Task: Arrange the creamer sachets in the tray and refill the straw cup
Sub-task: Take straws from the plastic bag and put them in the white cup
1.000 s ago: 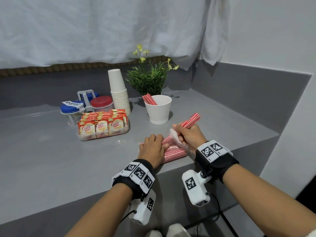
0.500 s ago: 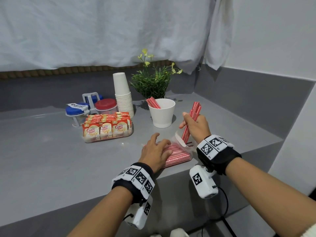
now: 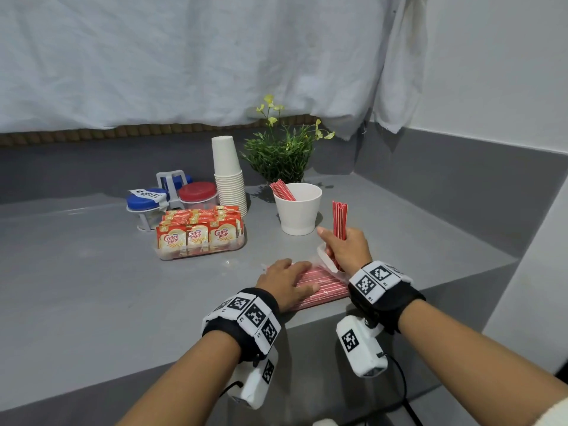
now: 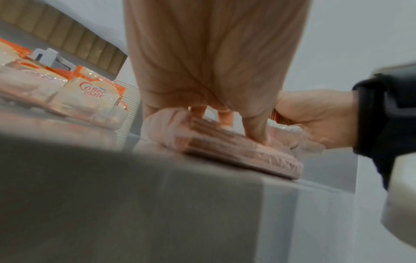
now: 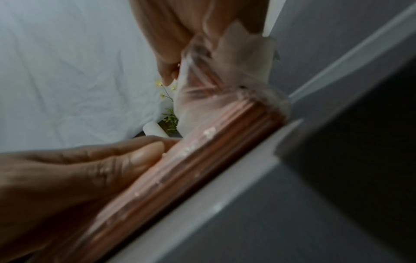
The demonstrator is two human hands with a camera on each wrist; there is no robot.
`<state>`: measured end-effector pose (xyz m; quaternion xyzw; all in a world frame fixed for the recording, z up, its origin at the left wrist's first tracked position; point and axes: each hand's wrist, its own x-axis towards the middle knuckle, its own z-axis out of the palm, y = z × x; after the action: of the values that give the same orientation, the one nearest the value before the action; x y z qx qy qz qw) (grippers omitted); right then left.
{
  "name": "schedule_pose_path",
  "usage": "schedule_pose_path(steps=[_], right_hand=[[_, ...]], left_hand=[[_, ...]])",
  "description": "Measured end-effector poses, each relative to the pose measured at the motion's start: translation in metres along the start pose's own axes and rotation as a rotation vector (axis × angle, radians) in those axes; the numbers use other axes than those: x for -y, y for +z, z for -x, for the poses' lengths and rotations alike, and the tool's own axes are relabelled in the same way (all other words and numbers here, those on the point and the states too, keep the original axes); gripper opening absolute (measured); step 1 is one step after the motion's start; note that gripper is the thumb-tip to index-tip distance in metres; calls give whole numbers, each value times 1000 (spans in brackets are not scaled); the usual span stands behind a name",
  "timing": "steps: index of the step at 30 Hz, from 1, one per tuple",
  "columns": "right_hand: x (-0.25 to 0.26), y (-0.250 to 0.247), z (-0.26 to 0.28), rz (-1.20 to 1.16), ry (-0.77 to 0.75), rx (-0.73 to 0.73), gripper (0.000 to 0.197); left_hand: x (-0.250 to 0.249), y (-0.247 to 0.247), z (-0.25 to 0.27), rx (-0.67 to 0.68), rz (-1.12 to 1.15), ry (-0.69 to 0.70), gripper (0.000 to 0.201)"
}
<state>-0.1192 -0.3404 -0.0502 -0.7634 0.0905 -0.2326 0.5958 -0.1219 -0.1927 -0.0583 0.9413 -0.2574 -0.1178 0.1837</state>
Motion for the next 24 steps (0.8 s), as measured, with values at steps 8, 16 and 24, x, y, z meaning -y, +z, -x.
schedule_pose_path(steps=[8, 16, 24], right_hand=[[31, -5, -27, -99, -83, -31, 44], [79, 14, -90, -243, -176, -27, 45], [75, 58, -146, -96, -181, -47, 55]], left_hand=[[-10, -44, -9, 28, -63, 37, 44], [-14, -127, -45, -270, 32, 41, 31], [24, -151, -93, -365, 144, -52, 29]])
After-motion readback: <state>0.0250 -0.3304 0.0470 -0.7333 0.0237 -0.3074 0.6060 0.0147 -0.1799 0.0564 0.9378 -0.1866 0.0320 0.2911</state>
